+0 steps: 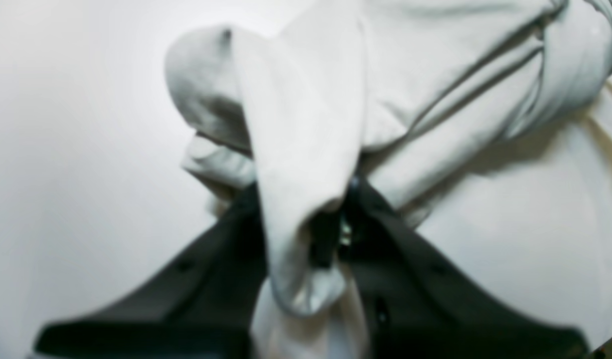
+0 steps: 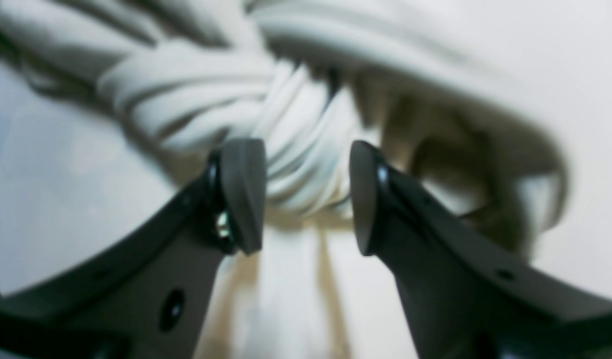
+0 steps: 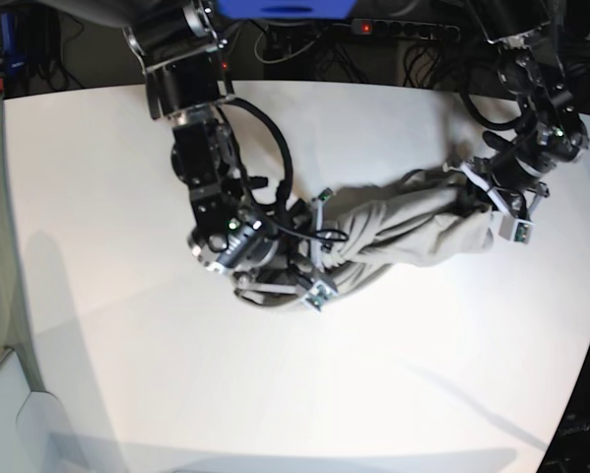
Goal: Layout the t-shirt on the table in an organized manner, then fold the t-shirt properly
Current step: 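Stretch the twisted shirt between both grippers by pulling them apart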
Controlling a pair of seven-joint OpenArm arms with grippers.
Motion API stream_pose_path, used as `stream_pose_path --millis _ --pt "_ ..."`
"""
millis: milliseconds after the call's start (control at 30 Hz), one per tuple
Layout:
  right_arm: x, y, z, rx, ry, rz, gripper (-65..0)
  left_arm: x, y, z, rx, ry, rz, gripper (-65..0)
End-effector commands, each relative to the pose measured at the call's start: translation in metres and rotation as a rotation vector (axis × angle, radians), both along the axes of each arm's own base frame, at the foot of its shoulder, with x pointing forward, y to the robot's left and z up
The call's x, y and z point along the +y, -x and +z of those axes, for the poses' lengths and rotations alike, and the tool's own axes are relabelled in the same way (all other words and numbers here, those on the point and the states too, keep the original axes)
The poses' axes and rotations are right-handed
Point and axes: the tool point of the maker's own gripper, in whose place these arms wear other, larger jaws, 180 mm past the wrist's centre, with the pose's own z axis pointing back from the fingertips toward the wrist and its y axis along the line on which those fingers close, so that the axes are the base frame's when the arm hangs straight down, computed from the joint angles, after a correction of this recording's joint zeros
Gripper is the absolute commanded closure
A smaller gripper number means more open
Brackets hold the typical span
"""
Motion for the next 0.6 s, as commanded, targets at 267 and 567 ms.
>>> stream_pose_path --millis 267,567 --pt "0.014 -0.02 0.008 -0.026 -0.058 0.008 -24.8 -0.003 -0.009 0.013 -0.054 0.017 0.0 -0.2" --pt "0.015 -0.017 -0.004 0.011 -0.042 0.02 -5.1 -0.003 -0.009 0.013 -0.056 0.017 0.0 -0.2"
